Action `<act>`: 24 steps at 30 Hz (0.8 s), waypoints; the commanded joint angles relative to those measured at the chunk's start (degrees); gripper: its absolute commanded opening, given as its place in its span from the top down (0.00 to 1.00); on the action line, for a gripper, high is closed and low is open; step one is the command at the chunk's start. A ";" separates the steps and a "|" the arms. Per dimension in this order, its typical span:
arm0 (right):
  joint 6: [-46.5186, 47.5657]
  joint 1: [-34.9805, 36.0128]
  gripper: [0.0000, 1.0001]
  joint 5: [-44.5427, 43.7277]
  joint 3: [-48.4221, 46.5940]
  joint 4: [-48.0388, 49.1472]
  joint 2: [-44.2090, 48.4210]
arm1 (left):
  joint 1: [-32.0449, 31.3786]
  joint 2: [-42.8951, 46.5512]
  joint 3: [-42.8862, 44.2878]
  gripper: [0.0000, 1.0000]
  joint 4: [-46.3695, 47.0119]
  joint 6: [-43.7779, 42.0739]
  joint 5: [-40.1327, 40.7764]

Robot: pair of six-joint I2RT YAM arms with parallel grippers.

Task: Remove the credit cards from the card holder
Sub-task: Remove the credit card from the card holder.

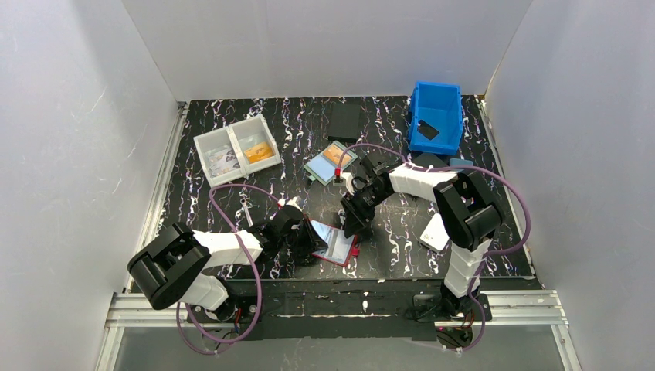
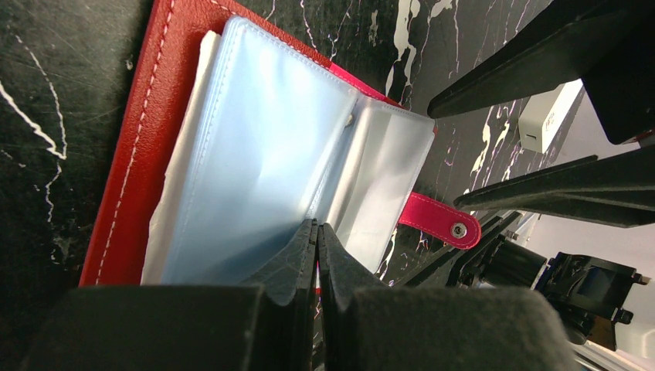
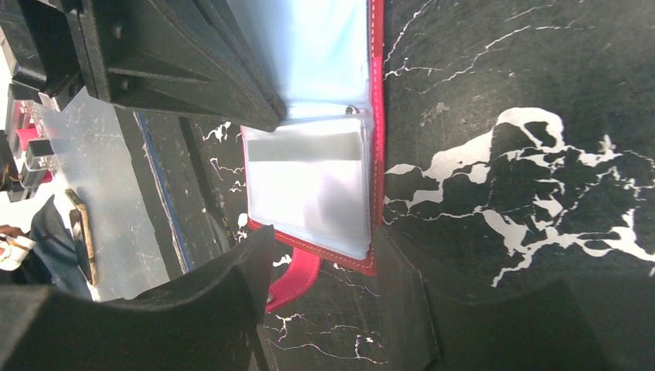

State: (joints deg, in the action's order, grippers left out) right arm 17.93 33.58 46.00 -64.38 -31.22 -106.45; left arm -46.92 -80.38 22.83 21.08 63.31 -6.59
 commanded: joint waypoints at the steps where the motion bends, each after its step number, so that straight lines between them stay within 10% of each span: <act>1: 1.40 0.60 0.42 2.03 -2.39 -2.06 -0.63 | 0.11 -1.47 -1.30 1.00 -3.80 -0.69 0.88; 13: 1.48 0.69 0.47 5.53 -2.27 -1.91 0.14 | 0.12 -1.59 -1.12 0.99 -3.81 -0.60 0.64; 24: -3.68 0.69 0.46 13.21 -0.46 2.16 -1.96 | 0.12 1.13 -0.83 0.55 -3.37 -2.69 -1.18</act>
State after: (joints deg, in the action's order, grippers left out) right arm 17.56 33.89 54.11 -64.82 -31.75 -107.61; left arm -46.85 -80.12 23.00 23.16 63.48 -8.21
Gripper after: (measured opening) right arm 0.538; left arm 0.386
